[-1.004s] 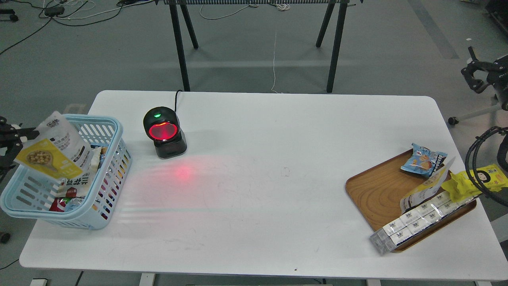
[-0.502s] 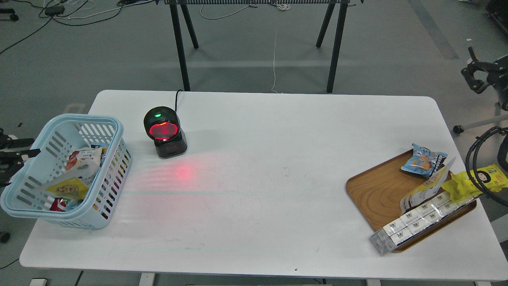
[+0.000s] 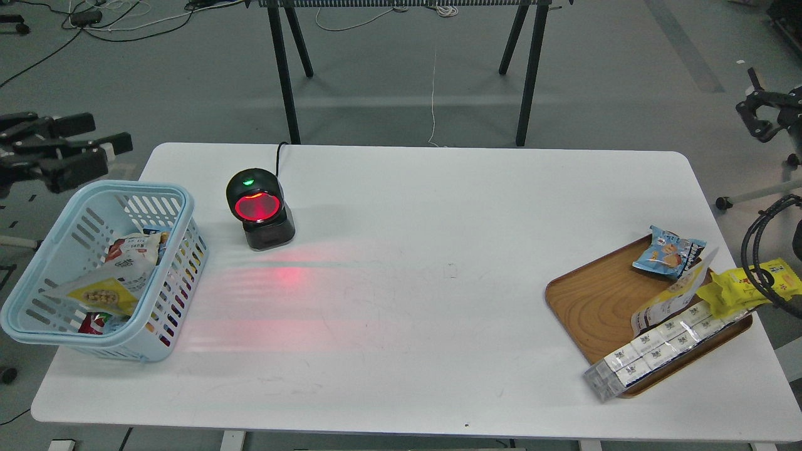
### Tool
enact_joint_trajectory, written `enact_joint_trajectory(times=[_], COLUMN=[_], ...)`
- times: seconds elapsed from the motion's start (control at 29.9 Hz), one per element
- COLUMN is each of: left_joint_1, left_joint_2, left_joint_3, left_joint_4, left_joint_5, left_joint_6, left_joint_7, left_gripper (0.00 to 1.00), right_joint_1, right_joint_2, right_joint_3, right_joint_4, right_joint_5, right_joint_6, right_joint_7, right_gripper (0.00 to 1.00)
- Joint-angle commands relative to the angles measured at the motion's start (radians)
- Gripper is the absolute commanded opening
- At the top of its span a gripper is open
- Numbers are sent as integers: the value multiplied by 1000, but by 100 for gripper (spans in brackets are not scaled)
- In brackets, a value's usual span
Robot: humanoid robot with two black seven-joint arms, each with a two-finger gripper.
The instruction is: Scan snack and place in basket
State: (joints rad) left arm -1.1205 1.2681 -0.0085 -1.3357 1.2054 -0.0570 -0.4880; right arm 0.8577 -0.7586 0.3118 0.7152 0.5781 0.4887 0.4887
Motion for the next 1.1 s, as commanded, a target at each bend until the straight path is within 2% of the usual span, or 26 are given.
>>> enact_joint_trajectory(times=[0.0,0.13,0.3,0.47,0.67,0.7,0.77,0.8,0.87,0.97,1.07], left_joint_1=[-1,4,5,1,5,8,11,13,11,11,13], left_joint_2=[-114,-249,-401,-576,-743,-762,-806,-829,-872,-927,-961], left_joint_3=[-143,-255,-268,-329,-429,-448,-488,-504,-512,-522,-550], left_joint_4=[102,222,407,619,794,812,855,880,927,981,1001], left_joint_5=[-189,-387,-637,-891,-998,-1018,-1073,-1102,-1141,-1161,-1193], left_joint_6=[-154,-251,-291,-383,-406,-409,-419,-420,-422,-422,-422], left_joint_7=[-1,-1,-1,-1,-1,-1,-1,-1,23,23,28], left_gripper=[85,85,88,88,94,95,97,98,98,98,98], right_joint_1=[14,41,40,41,44,44,43,43,44,70,84], right_joint_2=[1,2,8,18,76,90,125,148,195,260,297], right_joint_3=[9,12,16,38,150,179,231,243,251,250,243], right_joint_4=[-2,-5,-20,-25,-80,-92,-129,-155,-227,-331,-369], right_joint_5=[-33,-46,-46,-46,-44,-43,-43,-44,-44,-46,-47], right_joint_6=[0,0,0,0,0,0,0,0,0,0,0], right_joint_7=[0,0,0,0,0,-10,-68,-77,-79,-87,-88], right_gripper=[99,99,99,99,99,99,99,99,99,99,99])
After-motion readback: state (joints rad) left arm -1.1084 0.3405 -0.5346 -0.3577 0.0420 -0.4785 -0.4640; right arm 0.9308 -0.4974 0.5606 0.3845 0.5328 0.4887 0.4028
